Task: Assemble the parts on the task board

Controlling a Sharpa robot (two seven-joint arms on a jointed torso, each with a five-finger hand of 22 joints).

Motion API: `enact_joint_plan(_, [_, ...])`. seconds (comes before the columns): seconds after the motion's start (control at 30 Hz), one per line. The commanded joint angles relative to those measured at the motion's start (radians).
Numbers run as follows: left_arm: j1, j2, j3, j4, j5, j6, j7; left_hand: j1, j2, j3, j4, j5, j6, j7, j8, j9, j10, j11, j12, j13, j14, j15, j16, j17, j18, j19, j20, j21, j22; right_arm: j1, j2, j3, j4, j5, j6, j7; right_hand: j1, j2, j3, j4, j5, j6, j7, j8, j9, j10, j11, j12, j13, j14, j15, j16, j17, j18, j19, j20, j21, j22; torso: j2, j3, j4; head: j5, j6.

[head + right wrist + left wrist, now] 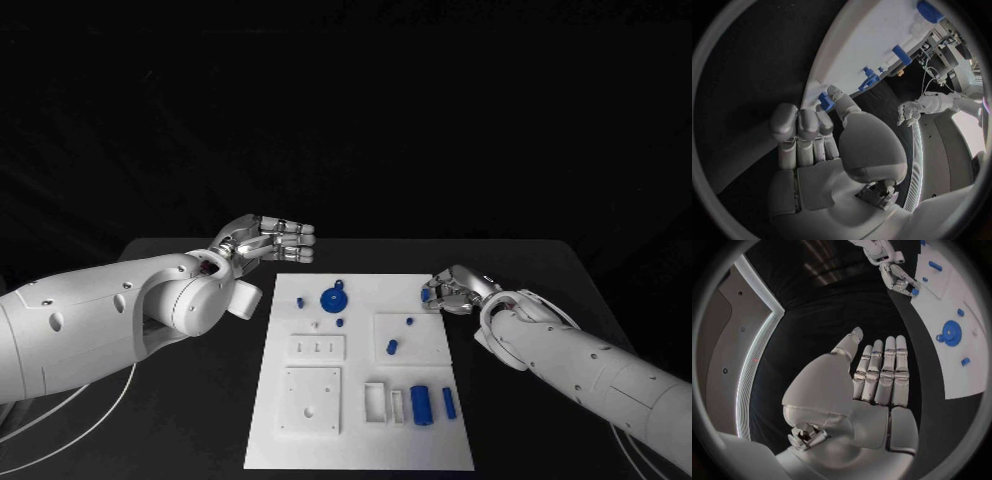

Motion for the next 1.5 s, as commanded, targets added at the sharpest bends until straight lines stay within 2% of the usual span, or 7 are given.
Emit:
enact_joint_plan(0.03, [0.001,0.002,0.001,0.002,-0.003,0.018,0.004,-0.009,0.000,0.007,0.000,0.005,0.000,0.000,0.004,0.002,-0.003,0.002,0.004,0.001,-0.006,0.003,-0.003,0.001,-0.007,-0.009,0.001,0.001,0.000,-0.001,0.003,0.000,-0.003,0.000,0.007,0.000,-0.001,0.015,0.000,0.000,-0.008,0.002,-0.002,-0.005,-0.002,-0.004,-0.002,0.007,0.002,-0.001,0.002,0.006,0.002,0.003,0.001,0.003,0.004,0.119,0.000,0.0003,0.0006,-0.001,0.001])
enact_joint_plan(0.27, [0.001,0.002,0.001,0.001,-0.003,0.018,0.001,-0.010,0.000,0.007,0.001,0.005,0.000,0.000,0.004,0.002,-0.003,0.002,0.004,0.001,-0.006,0.003,-0.003,0.001,-0.007,-0.009,0.001,0.002,0.000,-0.001,0.008,0.000,-0.010,0.003,0.006,-0.002,-0.007,0.022,0.018,-0.004,-0.026,0.012,-0.004,-0.005,-0.001,-0.005,-0.003,0.006,0.002,-0.002,0.001,0.005,0.002,0.002,0.000,0.003,0.003,0.118,0.000,0.0006,-0.0006,0.005,0.001])
enact_joint_plan(1.0, [0.001,0.002,0.001,0.002,-0.005,0.022,-0.004,-0.011,0.000,0.007,0.003,0.005,0.000,0.000,0.004,0.001,-0.004,0.002,0.004,0.001,-0.006,0.003,-0.003,0.001,-0.007,-0.010,0.001,0.002,0.000,-0.001,0.019,0.000,-0.019,0.016,-0.021,-0.007,-0.022,0.039,0.039,0.005,-0.050,0.074,-0.022,-0.005,0.001,-0.002,-0.013,0.009,0.005,-0.001,-0.007,0.006,0.004,-0.001,0.000,-0.004,0.006,0.119,0.000,0.0004,-0.0012,0.004,-0.001])
enact_joint_plan(1.1, [0.001,0.002,0.001,0.002,-0.005,0.022,-0.004,-0.011,0.000,0.007,0.003,0.005,0.000,0.000,0.004,0.001,-0.004,0.002,0.004,0.001,-0.006,0.003,-0.003,0.001,-0.007,-0.010,0.001,0.002,0.000,-0.001,0.019,0.000,-0.019,0.016,-0.030,-0.010,-0.020,0.043,0.044,0.005,-0.060,0.082,-0.026,-0.005,0.001,-0.001,-0.015,0.011,0.007,0.000,-0.009,0.006,0.005,-0.002,0.000,-0.006,0.006,0.119,0.000,0.0001,-0.0011,0.004,-0.002])
enact_joint_plan(1.17, [0.001,0.002,0.001,0.003,-0.006,0.022,-0.004,-0.009,0.000,0.009,0.004,0.005,0.001,0.000,0.004,0.002,-0.003,0.002,0.004,0.001,-0.007,0.003,-0.003,0.001,-0.007,-0.010,0.001,0.004,0.000,-0.001,0.018,0.000,-0.018,0.017,-0.037,-0.012,-0.013,0.052,0.061,0.000,-0.095,0.096,-0.029,-0.005,0.001,0.001,-0.017,0.012,0.008,0.000,-0.011,0.008,0.007,-0.003,0.000,-0.008,0.007,0.119,-0.001,0.0002,-0.0005,0.004,-0.002])
enact_joint_plan(1.4, [0.001,0.001,0.001,0.004,-0.008,0.016,-0.007,-0.009,0.000,0.009,0.004,0.005,0.001,0.000,0.004,0.002,-0.003,0.002,0.004,0.001,-0.007,0.003,-0.003,0.001,-0.007,-0.010,0.001,0.004,0.000,-0.001,0.015,0.000,-0.004,0.017,-0.055,-0.014,-0.021,0.049,0.123,0.001,-0.112,0.117,-0.034,-0.005,0.001,0.003,-0.020,0.012,0.011,0.000,-0.014,0.008,0.010,-0.006,0.000,-0.012,0.010,0.119,0.000,0.0005,-0.0020,0.004,-0.003])
enact_joint_plan(1.5, [0.001,0.000,0.001,0.005,-0.010,0.015,-0.009,-0.008,-0.001,0.010,0.004,0.005,-0.002,0.001,0.003,0.001,-0.003,0.002,0.004,0.001,0.005,-0.001,0.001,0.002,-0.006,-0.006,-0.002,0.007,0.002,-0.001,0.010,0.000,0.011,0.017,-0.059,-0.017,-0.018,0.054,0.138,0.001,-0.136,0.123,-0.035,-0.004,0.002,0.004,-0.021,0.012,0.012,0.001,-0.015,0.009,0.012,-0.006,0.000,-0.013,0.010,0.119,-0.001,0.0006,-0.0033,0.005,-0.003])
